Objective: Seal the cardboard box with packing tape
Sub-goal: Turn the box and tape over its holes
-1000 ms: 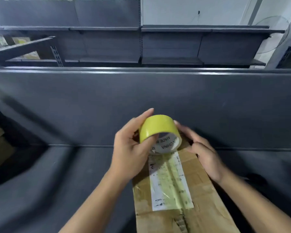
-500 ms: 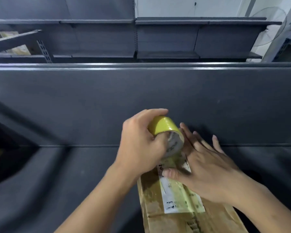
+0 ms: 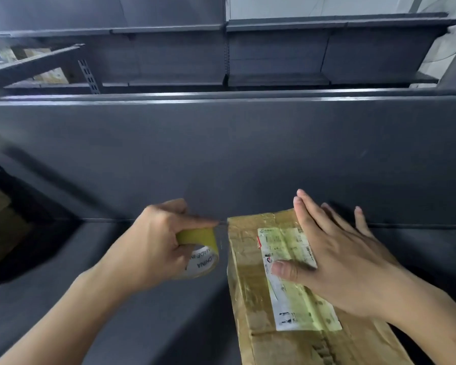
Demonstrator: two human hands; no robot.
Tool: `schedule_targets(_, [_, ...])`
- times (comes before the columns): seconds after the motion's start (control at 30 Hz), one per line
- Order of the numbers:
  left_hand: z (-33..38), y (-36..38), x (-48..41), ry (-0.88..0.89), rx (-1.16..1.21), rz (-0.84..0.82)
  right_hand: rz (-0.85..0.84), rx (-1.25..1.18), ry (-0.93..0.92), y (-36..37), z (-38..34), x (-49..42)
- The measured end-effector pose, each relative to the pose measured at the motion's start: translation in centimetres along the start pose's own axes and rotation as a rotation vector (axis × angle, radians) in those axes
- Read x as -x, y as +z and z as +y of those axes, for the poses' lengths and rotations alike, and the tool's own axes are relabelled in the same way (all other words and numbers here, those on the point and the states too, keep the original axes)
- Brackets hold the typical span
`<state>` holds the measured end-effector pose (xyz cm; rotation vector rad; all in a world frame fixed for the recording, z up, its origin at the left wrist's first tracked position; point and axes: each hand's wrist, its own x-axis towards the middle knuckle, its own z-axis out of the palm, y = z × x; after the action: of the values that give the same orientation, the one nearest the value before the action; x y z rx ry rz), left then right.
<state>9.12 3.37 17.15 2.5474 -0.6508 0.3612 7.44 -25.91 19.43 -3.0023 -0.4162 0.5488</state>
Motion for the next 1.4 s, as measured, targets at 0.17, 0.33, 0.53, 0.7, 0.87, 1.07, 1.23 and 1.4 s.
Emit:
schedule_targets(0.17, [0.1,4.1,2.8,-0.027,0.066,0.153,0.008,0.059,-0.019,0.1,0.0,0.0])
schedule_targets(0.33, [2.6,8.2,3.8,-0.189,0.160,0.290,0.055,0.199,-0.104,0.0,-0.8,0.2])
schedule_targets(0.53, [3.1,8.4,3.5,-0.171,0.151,0.337,-0.025,0.112,-0.206,0.6,-5.1,0.7])
schedule_targets(0.7, [2.6,8.3,3.5,-0.139,0.134,0.335,0.028,0.030,-0.238,0.3,-6.4,0.7])
schedule_targets(0.87, [2.1,8.1,2.8,-0.065,0.123,0.289,0.303,-0.102,-0.150,0.0,-6.5,-1.9])
schedule_targets(1.07, [2.7,8.5,3.4,-0.246,0.489,0.479,0.454,-0.555,-0.171,-0.5,-3.1,-2.4])
schedule_targets(1.23, [4.6,6.2,0.1,-0.137,0.654,0.544,0.467,-1.214,-0.385,2.2,-0.2,-3.1])
schedule_targets(1.4, [6.3,5.8,-2.5,-0.038,0.533,0.296,0.390,-1.283,-0.291,5.0,2.6,-2.6])
